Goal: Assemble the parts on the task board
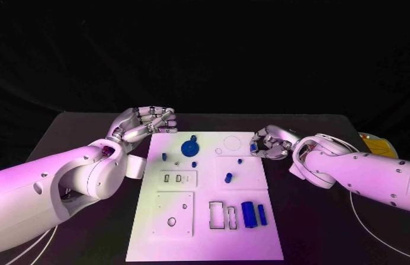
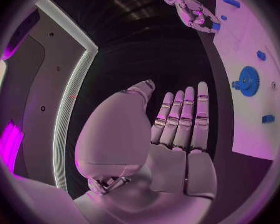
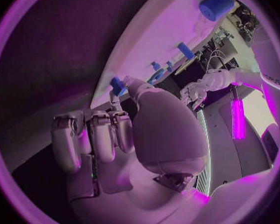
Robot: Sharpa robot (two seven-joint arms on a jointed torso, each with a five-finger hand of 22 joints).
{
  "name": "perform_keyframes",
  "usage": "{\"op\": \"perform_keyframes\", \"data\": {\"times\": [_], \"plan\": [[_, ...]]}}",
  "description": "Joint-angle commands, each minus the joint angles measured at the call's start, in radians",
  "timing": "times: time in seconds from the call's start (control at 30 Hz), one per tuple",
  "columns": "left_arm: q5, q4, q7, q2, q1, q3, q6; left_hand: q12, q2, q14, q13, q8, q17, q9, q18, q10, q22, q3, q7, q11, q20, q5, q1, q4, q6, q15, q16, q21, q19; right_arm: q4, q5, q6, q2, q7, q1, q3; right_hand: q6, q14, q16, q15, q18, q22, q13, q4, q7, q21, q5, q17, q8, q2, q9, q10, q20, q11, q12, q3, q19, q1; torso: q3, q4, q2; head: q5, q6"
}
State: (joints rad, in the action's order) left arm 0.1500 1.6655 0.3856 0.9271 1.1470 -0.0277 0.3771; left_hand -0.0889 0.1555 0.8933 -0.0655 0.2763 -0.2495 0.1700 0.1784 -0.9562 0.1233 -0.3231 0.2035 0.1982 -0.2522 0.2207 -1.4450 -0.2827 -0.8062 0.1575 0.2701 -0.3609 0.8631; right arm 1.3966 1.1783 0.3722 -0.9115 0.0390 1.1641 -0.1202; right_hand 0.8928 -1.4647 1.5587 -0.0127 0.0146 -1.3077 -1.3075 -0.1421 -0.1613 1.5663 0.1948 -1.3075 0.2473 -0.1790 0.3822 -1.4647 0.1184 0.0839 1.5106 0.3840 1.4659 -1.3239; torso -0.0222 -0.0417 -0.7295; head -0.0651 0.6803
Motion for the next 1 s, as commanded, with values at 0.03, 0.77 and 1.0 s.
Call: {"op": "perform_keyframes", "data": {"times": [0.03, 0.77, 1.0], "plan": [[-0.002, 0.001, 0.006, 0.0, 0.001, -0.001, -0.014, 0.006, 0.006, -0.003, -0.001, -0.004, -0.001, -0.001, 0.004, 0.001, -0.001, -0.007, 0.042, 0.0, -0.003, -0.005, -0.003, 0.001, 0.006, 0.0, -0.006, -0.005, 0.005, -0.001, 0.0, 0.023, 0.002, -0.003, -0.001, 0.0, 0.017, -0.1, 0.005, 0.008, -0.015, -0.263, -0.208, -0.004, 0.003, 0.004, -0.006, -0.235, 0.005, 0.019, 0.002, -0.062, -0.005, -0.008, 0.007, 0.011, 0.105, 0.003, -0.0005, 0.0004, 0.0, 0.001, 0.002], [-0.002, -0.001, 0.006, -0.001, 0.001, -0.001, -0.013, 0.006, 0.006, -0.003, -0.001, -0.004, -0.001, -0.001, 0.004, 0.001, -0.001, -0.007, 0.042, 0.0, -0.003, -0.005, -0.003, 0.001, 0.006, 0.0, -0.006, -0.005, 0.005, 0.044, 0.013, 0.135, -0.002, -0.016, -0.001, 0.0, 0.108, -0.102, 0.007, 0.043, -0.015, -0.263, -0.222, 0.006, 0.05, 0.005, -0.063, -0.244, 0.05, 0.076, 0.034, -0.075, -0.037, -0.049, 0.02, 0.072, 0.105, -0.005, -0.002, 0.0009, 0.003, 0.003, 0.0], [-0.002, -0.001, 0.005, -0.002, 0.001, 0.0, -0.013, 0.007, 0.005, -0.003, -0.001, -0.005, -0.002, -0.001, 0.004, 0.0, -0.001, -0.007, 0.042, 0.0, -0.003, -0.005, -0.003, 0.001, 0.006, 0.0, -0.008, -0.005, 0.005, 0.145, 0.081, 0.143, 0.001, -0.101, 0.013, 0.0, 0.11, -0.102, 0.006, 0.047, -0.015, -0.263, -0.219, -0.024, 0.055, 0.005, -0.083, -0.242, 0.056, 0.084, 0.041, -0.072, -0.043, -0.054, 0.016, 0.07, 0.105, 0.035, -0.0014, 0.0026, 0.004, 0.007, -0.001]]}}
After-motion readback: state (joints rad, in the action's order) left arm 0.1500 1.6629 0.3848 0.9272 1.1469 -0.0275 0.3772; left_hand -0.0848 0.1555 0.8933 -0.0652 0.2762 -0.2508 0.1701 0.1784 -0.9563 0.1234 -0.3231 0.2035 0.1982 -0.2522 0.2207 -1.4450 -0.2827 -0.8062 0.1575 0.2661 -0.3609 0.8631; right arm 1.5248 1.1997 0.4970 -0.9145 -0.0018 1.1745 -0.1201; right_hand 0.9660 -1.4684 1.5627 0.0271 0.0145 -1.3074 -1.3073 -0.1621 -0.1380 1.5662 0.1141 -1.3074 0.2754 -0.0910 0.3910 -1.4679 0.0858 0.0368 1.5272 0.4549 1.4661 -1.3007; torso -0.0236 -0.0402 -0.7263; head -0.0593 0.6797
